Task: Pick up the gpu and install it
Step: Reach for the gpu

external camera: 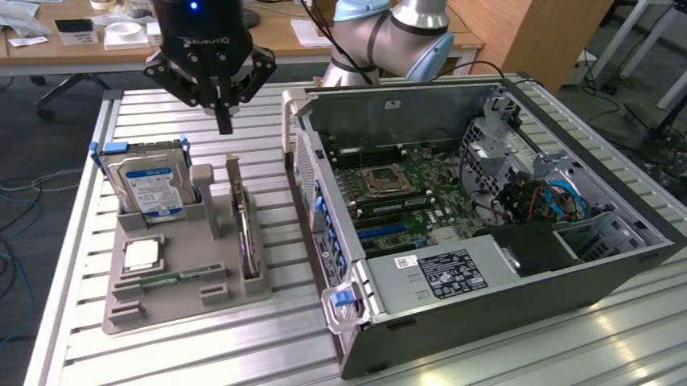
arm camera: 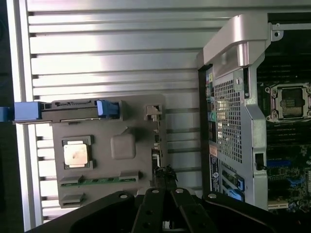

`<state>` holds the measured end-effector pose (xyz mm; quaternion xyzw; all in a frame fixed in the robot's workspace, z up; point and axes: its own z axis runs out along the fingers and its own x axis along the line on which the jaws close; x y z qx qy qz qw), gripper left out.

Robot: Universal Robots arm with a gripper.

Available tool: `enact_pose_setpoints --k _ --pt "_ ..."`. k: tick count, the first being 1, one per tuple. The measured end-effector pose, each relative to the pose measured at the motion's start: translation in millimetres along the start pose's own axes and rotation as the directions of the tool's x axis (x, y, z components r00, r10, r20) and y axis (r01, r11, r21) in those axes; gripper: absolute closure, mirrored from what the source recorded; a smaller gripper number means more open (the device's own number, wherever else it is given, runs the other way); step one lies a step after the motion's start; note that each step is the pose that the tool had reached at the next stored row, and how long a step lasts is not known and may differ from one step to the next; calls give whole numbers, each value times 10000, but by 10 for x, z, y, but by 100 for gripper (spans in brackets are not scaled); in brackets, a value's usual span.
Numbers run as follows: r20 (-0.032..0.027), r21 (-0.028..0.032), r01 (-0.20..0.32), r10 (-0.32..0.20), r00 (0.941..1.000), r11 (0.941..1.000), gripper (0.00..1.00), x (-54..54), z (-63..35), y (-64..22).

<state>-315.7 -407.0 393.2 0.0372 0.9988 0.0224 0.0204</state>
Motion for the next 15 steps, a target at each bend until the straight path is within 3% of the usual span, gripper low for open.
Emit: enact_pose_setpoints --k 15 --pt "1 0 0 0 10000 10000 89 27 -1 -267"
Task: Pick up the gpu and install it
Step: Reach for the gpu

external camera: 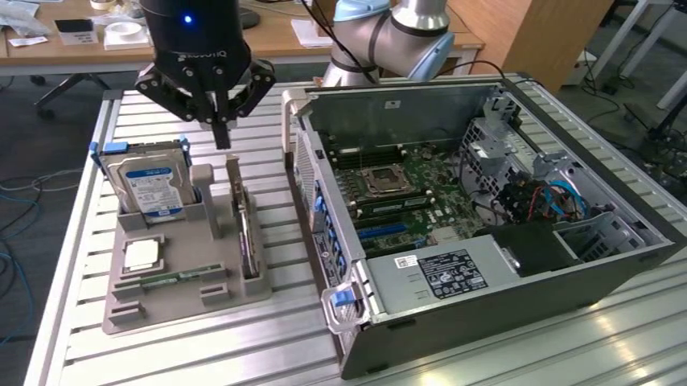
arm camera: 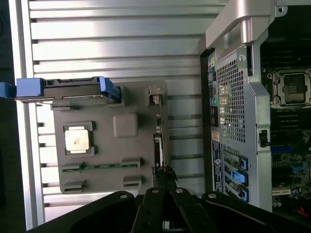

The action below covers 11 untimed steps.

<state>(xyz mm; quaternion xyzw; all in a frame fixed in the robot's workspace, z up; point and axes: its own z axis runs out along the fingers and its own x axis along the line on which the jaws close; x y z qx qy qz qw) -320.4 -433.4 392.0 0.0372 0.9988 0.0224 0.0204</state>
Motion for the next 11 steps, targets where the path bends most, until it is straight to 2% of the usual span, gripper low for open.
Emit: enact_pose_setpoints --k 11 --pt "0 0 0 0 10000 10000 89 7 15 -157"
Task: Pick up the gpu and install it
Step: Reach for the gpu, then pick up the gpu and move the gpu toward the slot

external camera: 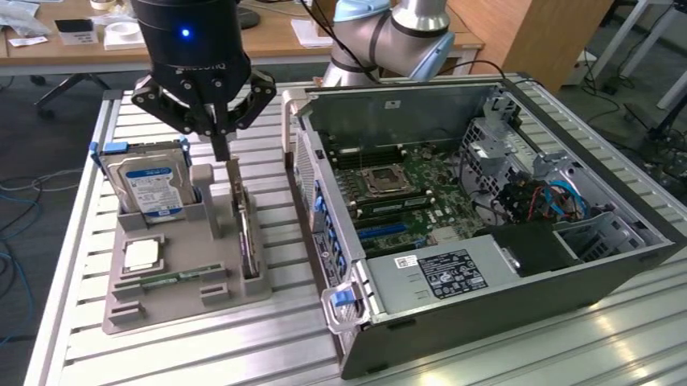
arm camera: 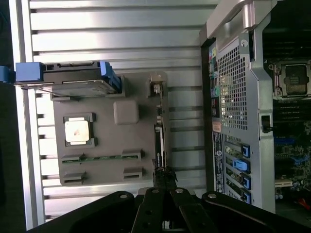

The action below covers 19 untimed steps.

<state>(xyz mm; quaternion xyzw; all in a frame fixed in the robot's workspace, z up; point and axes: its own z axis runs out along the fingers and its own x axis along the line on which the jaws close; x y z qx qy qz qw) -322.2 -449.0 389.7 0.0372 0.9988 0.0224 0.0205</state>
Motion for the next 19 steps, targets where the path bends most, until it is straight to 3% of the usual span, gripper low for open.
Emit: enact_pose_setpoints --k 19 --pt "-1 1 0 0 10000 10000 89 2 17 -53"
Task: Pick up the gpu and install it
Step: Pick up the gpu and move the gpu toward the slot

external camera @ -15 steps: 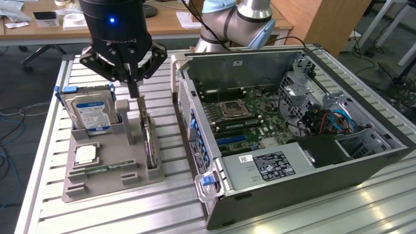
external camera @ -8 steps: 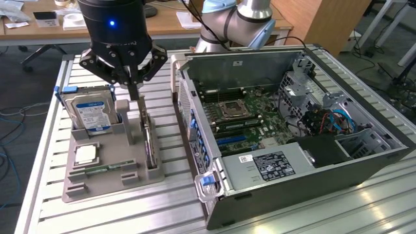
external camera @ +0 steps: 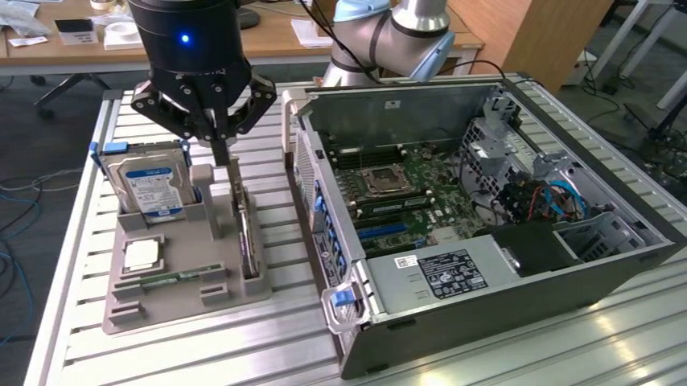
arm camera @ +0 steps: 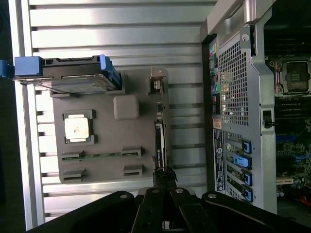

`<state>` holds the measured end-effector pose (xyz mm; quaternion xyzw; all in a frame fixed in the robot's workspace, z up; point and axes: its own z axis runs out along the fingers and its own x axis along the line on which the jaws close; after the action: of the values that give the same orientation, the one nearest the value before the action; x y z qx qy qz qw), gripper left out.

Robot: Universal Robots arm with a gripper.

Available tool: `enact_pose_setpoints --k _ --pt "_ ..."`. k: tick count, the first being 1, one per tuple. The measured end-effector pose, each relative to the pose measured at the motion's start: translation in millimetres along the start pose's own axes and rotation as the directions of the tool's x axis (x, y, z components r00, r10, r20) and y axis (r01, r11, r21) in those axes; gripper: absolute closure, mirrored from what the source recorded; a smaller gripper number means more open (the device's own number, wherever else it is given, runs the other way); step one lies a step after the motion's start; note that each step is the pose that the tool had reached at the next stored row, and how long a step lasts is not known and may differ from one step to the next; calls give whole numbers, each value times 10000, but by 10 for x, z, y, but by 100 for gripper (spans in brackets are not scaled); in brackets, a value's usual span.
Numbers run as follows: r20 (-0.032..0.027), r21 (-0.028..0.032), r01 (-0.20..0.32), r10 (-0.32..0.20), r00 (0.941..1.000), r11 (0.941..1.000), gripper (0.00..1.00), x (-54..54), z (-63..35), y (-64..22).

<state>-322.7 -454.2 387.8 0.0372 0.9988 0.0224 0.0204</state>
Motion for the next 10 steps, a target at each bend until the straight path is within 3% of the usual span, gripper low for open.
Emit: enact_pose_setpoints --k 7,10 --pt "1 -1 0 0 10000 10000 89 0 0 0" --pt "1 0 0 0 10000 10000 76 0 0 0"
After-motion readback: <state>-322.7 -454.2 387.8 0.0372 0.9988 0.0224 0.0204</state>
